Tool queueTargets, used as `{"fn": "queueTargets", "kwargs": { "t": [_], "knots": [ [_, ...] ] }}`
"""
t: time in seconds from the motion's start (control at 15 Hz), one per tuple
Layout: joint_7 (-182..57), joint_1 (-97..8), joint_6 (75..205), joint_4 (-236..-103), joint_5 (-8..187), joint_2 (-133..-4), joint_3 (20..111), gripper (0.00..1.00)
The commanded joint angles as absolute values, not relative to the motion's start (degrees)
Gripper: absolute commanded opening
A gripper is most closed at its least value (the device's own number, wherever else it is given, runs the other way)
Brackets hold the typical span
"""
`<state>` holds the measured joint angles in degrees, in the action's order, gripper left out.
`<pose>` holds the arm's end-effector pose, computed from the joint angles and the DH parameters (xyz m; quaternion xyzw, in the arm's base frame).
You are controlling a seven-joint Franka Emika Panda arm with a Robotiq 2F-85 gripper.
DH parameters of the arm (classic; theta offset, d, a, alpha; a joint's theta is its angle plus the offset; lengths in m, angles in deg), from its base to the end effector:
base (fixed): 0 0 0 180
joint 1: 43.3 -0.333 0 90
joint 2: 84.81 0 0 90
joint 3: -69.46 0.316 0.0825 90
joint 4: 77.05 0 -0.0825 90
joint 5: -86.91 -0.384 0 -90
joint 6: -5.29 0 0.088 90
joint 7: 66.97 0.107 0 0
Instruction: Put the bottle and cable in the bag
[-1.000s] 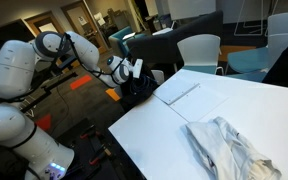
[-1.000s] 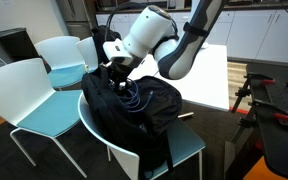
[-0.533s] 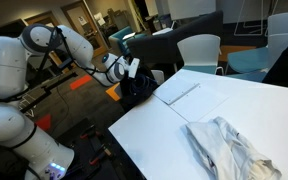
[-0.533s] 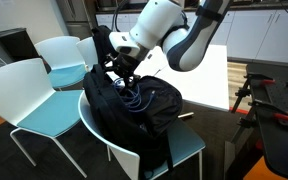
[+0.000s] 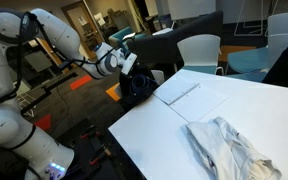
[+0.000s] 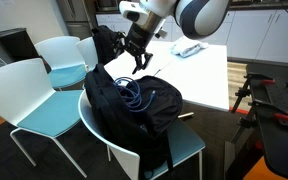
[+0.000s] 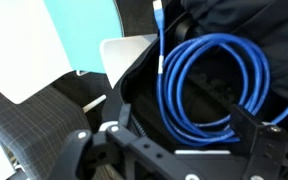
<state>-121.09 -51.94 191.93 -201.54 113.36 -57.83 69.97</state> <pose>0.5826 0.1387 0.2376 0.6730 0.6772 0.2562 0.1512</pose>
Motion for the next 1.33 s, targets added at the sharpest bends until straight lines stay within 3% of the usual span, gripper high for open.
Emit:
{"fn": "queueTargets", "kwargs": {
  "t": [0.0, 0.4, 1.07, 1.27],
  "knots": [
    [-120.6, -44.2, 184.1, -205.9, 111.4, -63.9, 74.8, 1.0],
    [-130.3, -29.0, 170.1, -204.8, 102.2, -62.6, 87.0, 1.0],
    [-126.9, -32.4, 168.9, -203.1, 95.4, -58.7, 75.1, 1.0],
    [-128.5, -31.1, 167.9, -203.6, 95.0, -58.8, 76.0, 1.0]
  ]
}}
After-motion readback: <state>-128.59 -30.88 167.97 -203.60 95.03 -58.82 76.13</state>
